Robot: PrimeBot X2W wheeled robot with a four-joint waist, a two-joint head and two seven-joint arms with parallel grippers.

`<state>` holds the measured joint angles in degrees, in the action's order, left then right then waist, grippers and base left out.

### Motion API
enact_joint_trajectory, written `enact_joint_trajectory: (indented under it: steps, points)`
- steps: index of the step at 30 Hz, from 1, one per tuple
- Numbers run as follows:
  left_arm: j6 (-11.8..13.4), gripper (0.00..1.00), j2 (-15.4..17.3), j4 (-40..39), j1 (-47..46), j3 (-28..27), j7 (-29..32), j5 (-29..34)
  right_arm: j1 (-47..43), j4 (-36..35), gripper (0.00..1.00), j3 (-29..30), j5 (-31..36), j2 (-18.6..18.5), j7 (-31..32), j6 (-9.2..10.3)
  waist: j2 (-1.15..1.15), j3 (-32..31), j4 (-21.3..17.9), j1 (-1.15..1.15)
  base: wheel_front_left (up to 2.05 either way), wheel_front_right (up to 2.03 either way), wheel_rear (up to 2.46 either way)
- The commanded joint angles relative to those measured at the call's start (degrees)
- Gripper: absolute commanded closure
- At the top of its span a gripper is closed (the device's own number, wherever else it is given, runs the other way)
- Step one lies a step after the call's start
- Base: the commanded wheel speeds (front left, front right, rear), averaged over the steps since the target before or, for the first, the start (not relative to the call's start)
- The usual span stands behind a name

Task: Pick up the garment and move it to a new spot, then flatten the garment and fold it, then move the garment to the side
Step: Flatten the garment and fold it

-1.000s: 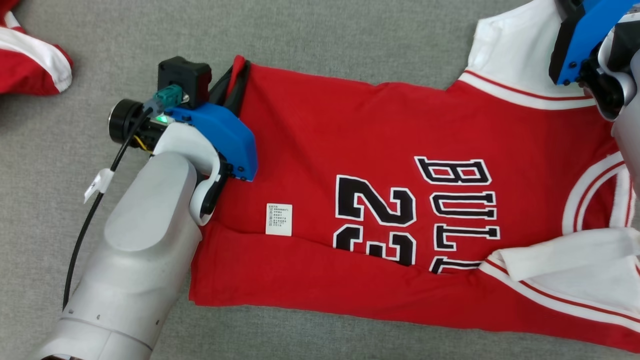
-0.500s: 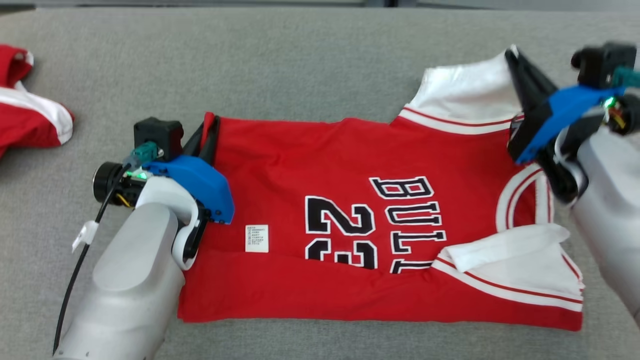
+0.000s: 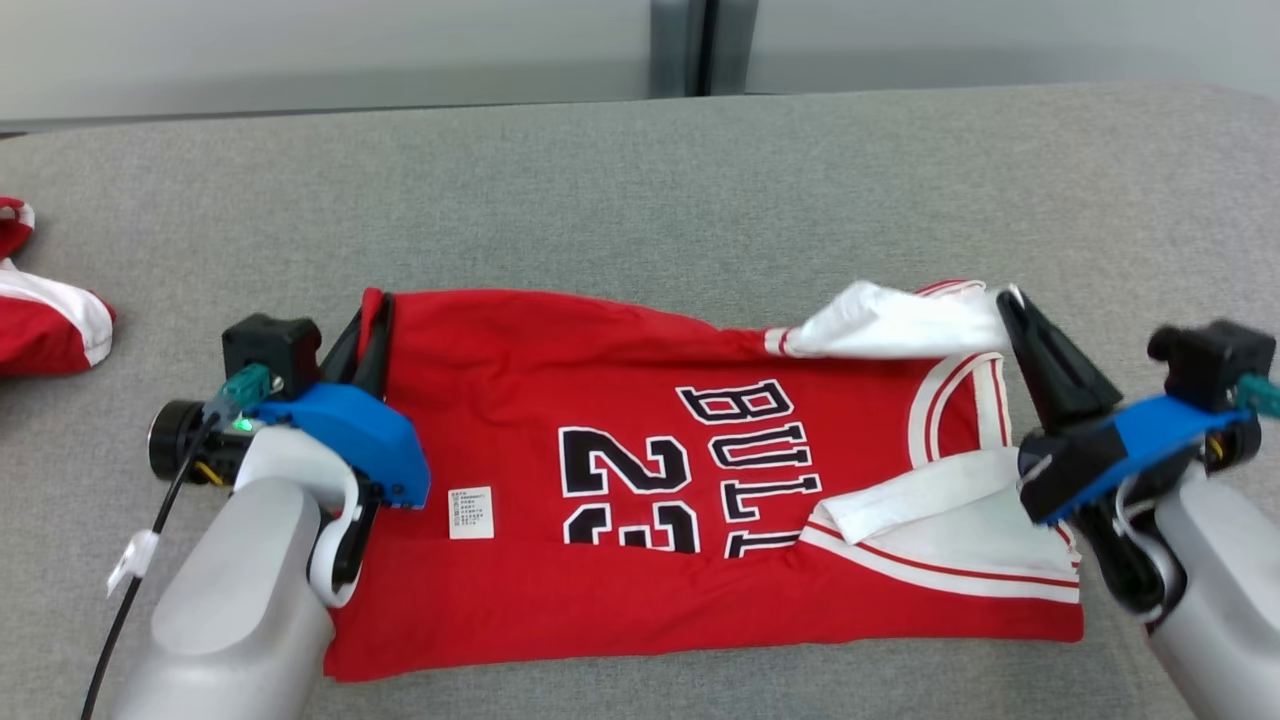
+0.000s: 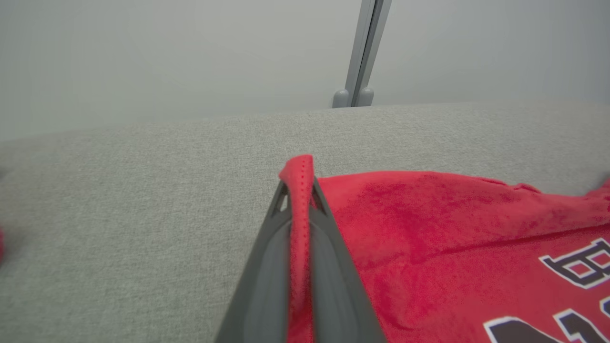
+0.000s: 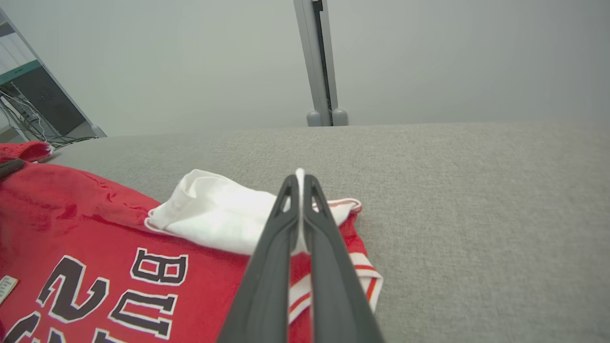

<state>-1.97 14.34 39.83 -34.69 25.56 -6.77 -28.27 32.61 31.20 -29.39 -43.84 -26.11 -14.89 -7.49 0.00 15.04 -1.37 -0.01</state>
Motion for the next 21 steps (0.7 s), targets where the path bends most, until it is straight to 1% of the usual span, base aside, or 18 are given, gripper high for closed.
enact_joint_trajectory:
  steps: [1,10,21]
  points:
    - [0.4,1.00,0.8,-0.7,1.6,-0.2,-0.6,-0.5,-3.0,-1.8,1.00,1.4,0.7,0.2,-0.3,-0.01,0.00,-0.5,-0.5,0.01,0.00,0.00,0.00]
    - [1.8,1.00,2.3,-4.9,7.4,-0.2,-3.0,-0.8,-14.2,-8.4,1.00,9.2,3.3,3.1,1.1,-0.01,0.00,-1.4,-0.9,0.01,0.00,0.00,0.00]
    - [4.7,1.00,2.0,-9.6,14.0,-0.1,-4.1,-1.5,-23.8,-12.8,1.00,16.2,8.0,8.0,4.1,-0.01,0.00,-2.0,-0.3,0.01,0.00,0.00,0.00]
